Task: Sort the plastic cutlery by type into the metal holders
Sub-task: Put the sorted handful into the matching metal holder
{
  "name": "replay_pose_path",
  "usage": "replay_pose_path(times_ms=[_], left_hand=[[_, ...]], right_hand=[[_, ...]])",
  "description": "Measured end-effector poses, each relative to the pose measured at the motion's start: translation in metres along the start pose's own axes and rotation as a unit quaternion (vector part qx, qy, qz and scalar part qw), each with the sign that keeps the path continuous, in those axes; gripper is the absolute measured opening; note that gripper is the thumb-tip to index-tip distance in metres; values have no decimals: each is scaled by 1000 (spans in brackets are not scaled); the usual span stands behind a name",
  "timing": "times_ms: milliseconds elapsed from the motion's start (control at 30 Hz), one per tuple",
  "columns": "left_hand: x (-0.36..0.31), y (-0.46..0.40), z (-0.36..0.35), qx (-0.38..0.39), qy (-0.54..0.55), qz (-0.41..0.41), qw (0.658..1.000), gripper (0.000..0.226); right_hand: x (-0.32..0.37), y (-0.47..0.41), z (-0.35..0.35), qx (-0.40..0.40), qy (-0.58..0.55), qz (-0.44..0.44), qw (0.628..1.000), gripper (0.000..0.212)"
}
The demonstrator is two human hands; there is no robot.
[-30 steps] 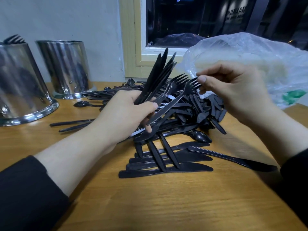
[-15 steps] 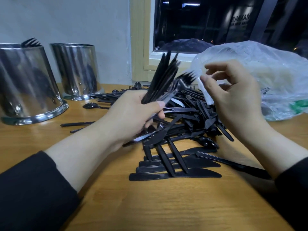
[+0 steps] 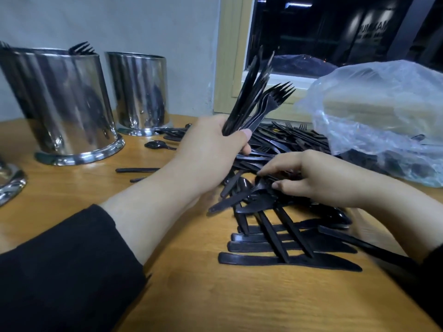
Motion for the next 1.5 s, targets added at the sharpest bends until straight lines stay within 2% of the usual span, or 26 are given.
replay_pose_path(times_ms=[133,300,367,533,700,867,1067,1200,1367,1500], left_hand=[[-3,2,-1,4,2,-2,1000,29],[-3,2,0,0,0,0,1000,29],[-2,2,1,-4,-3,0,1000,28],[0,-1,3,-4,-10,4,1000,27],[2,0,0,14,16,24,999,17],[3,1,3,7,-25,37,999,25],[0,-2,17,-58,-56,25,996,28],[3,-3,17,-52,-62,38,996,29],[4,-4,18,-61,-32,34,997,22],[6,-3,18,-60,-38,39,997,25]], right_hand=[[3,4,-1,11,-7,-14,1000,31],[5,9,3,-43,-21,-2,999,12],[4,11,8,-81,-42,14,996,11],[0,21,35,-234,-85,30,968,10],[2,27,37,-292,-87,62,950,19],[0,35,46,-352,-130,61,925,23],[-13,32,45,-310,-187,20,932,21],[-16,32,44,-308,-197,0,931,11],[-17,30,41,-277,-196,-14,941,6],[-21,30,43,-287,-216,-22,933,5]])
Point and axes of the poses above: each hand's wrist, its own y-axis away from the middle knuckle, its own z-axis out of the back of the hand, x = y × z, the point moved 6 cm from there along -y, towards the middle knuckle, and after that the axes turned 12 degrees about -z, right-handed, at the moved point
